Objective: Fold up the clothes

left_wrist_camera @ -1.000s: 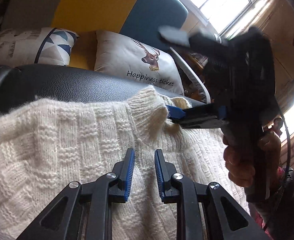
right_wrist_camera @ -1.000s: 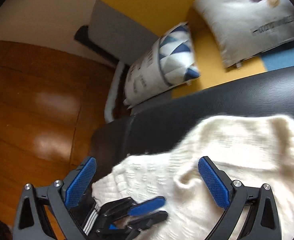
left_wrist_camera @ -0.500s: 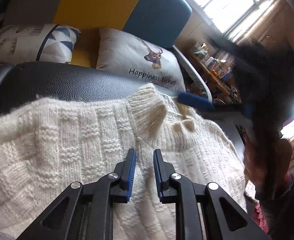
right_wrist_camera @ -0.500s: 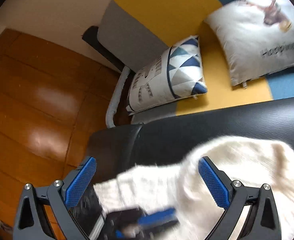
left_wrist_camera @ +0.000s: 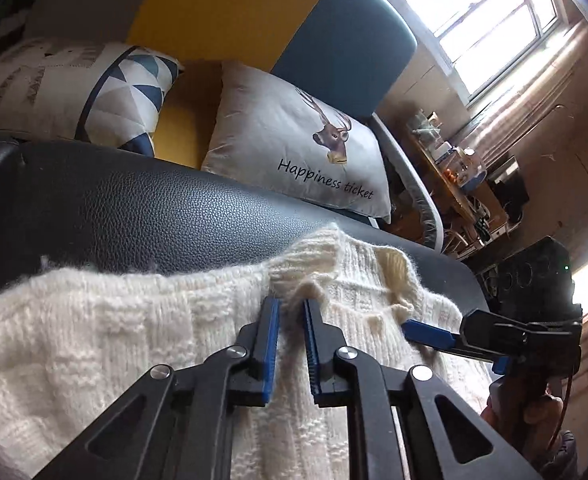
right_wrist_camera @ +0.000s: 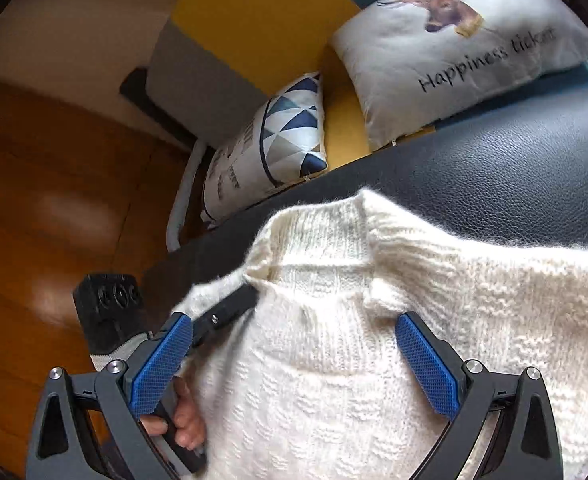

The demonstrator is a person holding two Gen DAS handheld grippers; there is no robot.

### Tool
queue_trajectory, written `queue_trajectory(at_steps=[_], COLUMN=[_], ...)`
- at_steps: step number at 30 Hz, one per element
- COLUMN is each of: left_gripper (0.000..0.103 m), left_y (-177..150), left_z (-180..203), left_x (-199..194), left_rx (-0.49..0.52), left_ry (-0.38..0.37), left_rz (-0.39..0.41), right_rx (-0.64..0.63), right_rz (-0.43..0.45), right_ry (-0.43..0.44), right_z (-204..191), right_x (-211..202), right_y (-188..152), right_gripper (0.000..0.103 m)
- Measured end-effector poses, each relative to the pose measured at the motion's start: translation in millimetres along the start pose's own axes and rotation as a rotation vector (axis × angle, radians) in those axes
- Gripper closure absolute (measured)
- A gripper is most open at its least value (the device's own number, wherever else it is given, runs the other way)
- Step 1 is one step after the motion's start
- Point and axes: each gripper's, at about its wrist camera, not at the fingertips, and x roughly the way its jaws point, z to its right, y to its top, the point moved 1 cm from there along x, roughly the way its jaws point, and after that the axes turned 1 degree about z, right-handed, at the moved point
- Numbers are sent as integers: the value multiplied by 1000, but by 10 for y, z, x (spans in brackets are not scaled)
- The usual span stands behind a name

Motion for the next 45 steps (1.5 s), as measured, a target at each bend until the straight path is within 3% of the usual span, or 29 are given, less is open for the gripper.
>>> queue_trajectory(at_steps=[3, 6, 9, 12, 14, 16, 18, 22, 25, 28, 34, 38, 41, 45], left_gripper=[82, 82, 82, 82, 82, 85, 89, 93, 84, 84, 82, 82, 82, 82], left_y=[-62, -252, -563, -865, -1055, -1194, -1241, -1233, -1267, -1380, -1681, -1761, -1803, -1875], left_z=[85, 83, 63, -8, -125, -243, -349, -418, -220, 64, 1041, 1564, 1868, 1989], left_x=[-186, -503, -861, -1114, -1173, -1185, -1202, -1205, -1280, -1305, -1067, -801, -578, -317], left_rx=[-7, -31, -43, -36, -80, -104, -142, -204, -142, -62, 195, 267, 310, 335], left_ry=[19, -15, -48, -12, 14, 56, 24, 16, 79, 66, 8, -39, -42, -2], left_rz=[-13, -3, 12, 28, -2, -8, 14, 15, 8, -17, -75, -117, -135, -171], right_rx=[-25, -58, -127, -214, -263, -264, -237, -231, -171, -130, -43, 116, 133, 168], right_rz=[0, -2, -50, -96, -110, -106, -111, -62, 6, 122, 357, 438, 412, 363], right_ry=[-23, -22, -50, -132, -195, -229, -249, -295, -266, -273, -677, -880, -970, -1056], right_z=[-45, -143, -259, -364, -400, -391, -338, -320, -340, -296, 216, 856, 1158, 1549], right_x=[-67, -151, -250, -342, -421, -503, -544, -605, -805, -1333, -2929, -3813, -3950, -4049], right_y=[-56, -180, -468, -833, -1079, -1287, -1461, -1698, -1802, -2021, -2599, -2872, -2842, -2779], right_gripper=[0, 0, 0, 0, 0, 0, 0, 0, 0, 0, 0, 0, 2, 18])
